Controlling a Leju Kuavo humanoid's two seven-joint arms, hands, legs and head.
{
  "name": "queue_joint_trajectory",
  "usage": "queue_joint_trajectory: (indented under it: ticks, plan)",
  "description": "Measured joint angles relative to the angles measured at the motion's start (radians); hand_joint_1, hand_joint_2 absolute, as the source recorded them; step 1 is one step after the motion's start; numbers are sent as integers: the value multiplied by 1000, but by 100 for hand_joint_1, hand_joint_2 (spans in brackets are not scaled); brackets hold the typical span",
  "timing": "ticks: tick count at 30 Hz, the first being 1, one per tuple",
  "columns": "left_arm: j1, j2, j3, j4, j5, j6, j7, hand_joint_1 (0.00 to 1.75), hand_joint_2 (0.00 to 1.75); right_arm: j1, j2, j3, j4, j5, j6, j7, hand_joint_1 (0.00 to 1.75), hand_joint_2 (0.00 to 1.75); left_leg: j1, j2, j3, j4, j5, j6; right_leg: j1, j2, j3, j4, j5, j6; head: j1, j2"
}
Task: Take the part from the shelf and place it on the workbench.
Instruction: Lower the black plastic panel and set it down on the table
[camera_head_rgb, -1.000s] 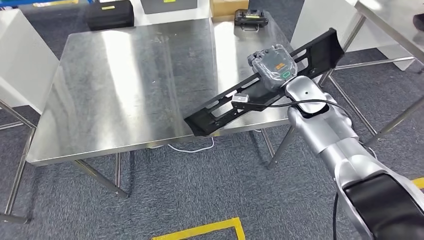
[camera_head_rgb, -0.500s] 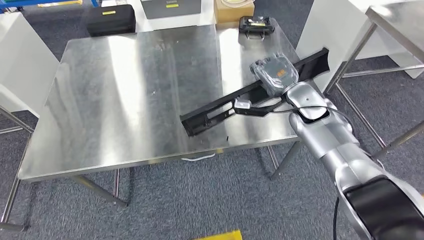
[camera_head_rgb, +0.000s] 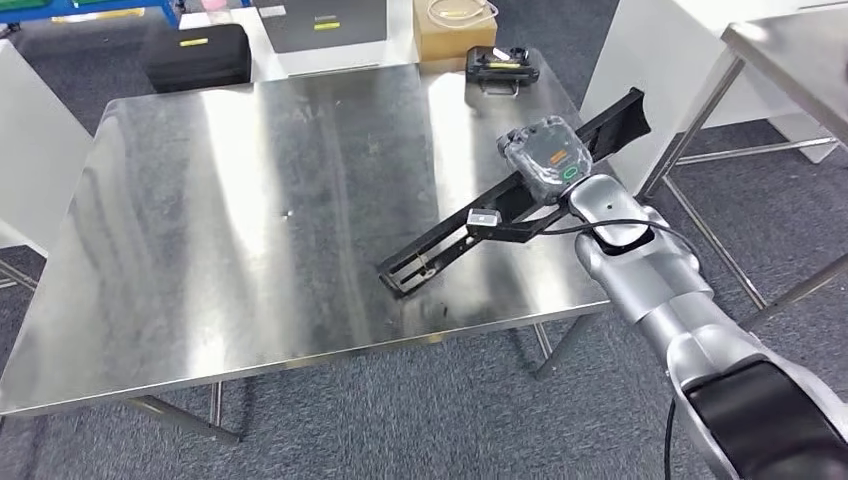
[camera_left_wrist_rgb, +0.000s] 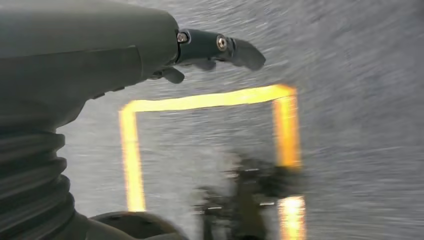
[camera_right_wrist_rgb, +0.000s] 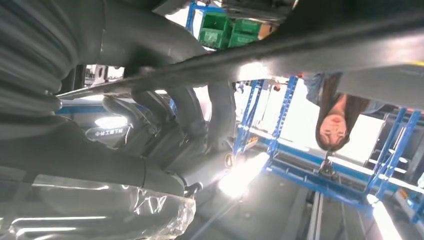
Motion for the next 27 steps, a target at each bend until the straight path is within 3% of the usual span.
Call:
queue_joint_trajectory:
  ticks: [2, 3, 5, 6, 7, 8, 10, 11, 13, 15, 17, 20, 21, 22, 23, 25, 27]
  plan:
    - [-6, -3, 20, -4, 25, 19, -97, 0, 175, -6, -8, -4, -8, 0, 0, -1, 175, 175, 3, -1, 18, -22, -1, 3, 1, -3, -19, 35, -19, 3, 1, 0]
    - [-10, -4, 31, -5, 35, 36, -139, 0, 175, -9, -11, -7, -10, 0, 0, -2, 175, 175, 6, -2, 26, -31, -2, 5, 1, -4, -49, 87, -39, 1, 3, 0]
    - [-16, -7, 51, -7, 49, 95, -232, 0, 175, -7, -18, -10, -10, -2, 1, -6, 175, 175, 5, -3, 33, -33, -10, 10, -1, -5, -139, 236, -85, -1, 4, 0]
    - [-18, -8, 61, -8, 55, 132, -278, 0, 175, 1, -21, -10, -10, -2, 2, -9, 175, 175, 5, -5, 36, -32, -15, 11, -3, -5, -180, 294, -97, 3, 5, 0]
    - [-18, -10, 72, -9, 61, 160, -317, 0, 175, 8, -23, -11, -10, -3, 2, -13, 175, 175, 5, -7, 42, -32, -20, 10, -5, -5, -204, 315, -89, 12, 5, 0]
    - [-18, -12, 81, -9, 67, 176, -342, 0, 175, 13, -25, -11, -9, -4, 2, -17, 175, 175, 5, -9, 48, -31, -25, 7, -8, -5, -207, 292, -62, 25, 6, 0]
    - [-17, -14, 95, -10, 71, 173, -358, 0, 175, 13, -27, -13, -9, -9, 4, -21, 175, 175, 4, -12, 57, -25, -38, -2, -13, -10, -164, 152, 25, 49, 7, 0]
    - [-18, -14, 100, -9, 71, 167, -357, 0, 175, 9, -28, -14, -8, -12, 5, -21, 175, 175, 2, -13, 58, -17, -46, -8, -14, -12, -139, 85, 60, 51, 7, 0]
    - [-19, -14, 109, -9, 71, 161, -352, 0, 175, 1, -29, -17, -4, -18, 9, -22, 175, 175, -2, -15, 57, -2, -61, -20, -13, -15, -112, 22, 88, 34, 7, 0]
    - [-19, -14, 115, -10, 70, 161, -344, 0, 175, -9, -28, -19, 4, -23, 10, -17, 175, 175, 0, -16, 56, 4, -71, -29, -15, -14, -108, 20, 87, 9, 5, 0]
    - [-19, -14, 122, -10, 70, 161, -340, 0, 175, -28, -27, -24, 20, -24, 10, -5, 175, 175, 4, -13, 41, 38, -95, -42, -22, -13, -103, 18, 88, -6, 3, 0]
    - [-18, -15, 133, -10, 71, 157, -337, 0, 175, -58, -25, -35, 66, -22, 25, 22, 175, 175, 17, -6, -42, 218, -182, -65, -23, -13, -94, 17, 84, -17, -2, 0]
    - [-18, -15, 136, -10, 71, 153, -335, 0, 175, -66, -25, -39, 86, -21, 32, 31, 175, 175, 22, -4, -72, 274, -198, -70, -22, -13, -91, 18, 82, -18, -1, 0]
    - [-18, -15, 137, -10, 71, 150, -334, 0, 175, -71, -27, -44, 105, -21, 38, 39, 175, 175, 25, -3, -89, 298, -195, -73, -21, -12, -88, 18, 81, -18, -2, 0]
    - [-17, -16, 138, -10, 70, 146, -332, 0, 175, -76, -28, -50, 122, -23, 41, 45, 175, 175, 27, -2, -85, 279, -172, -73, -21, -12, -85, 18, 79, -17, -2, 0]
    - [-17, -14, 138, -10, 67, 142, -329, 0, 175, -86, -34, -66, 149, -25, 42, 59, 175, 175, 29, -1, -24, 142, -96, -66, -21, -11, -77, 17, 75, -13, -2, 0]
    - [-18, -12, 140, -10, 63, 140, -327, 0, 175, -104, -41, -81, 172, -20, 41, 75, 175, 175, 24, -1, 30, 31, -57, -54, -18, -10, -74, 16, 72, -7, -1, 0]
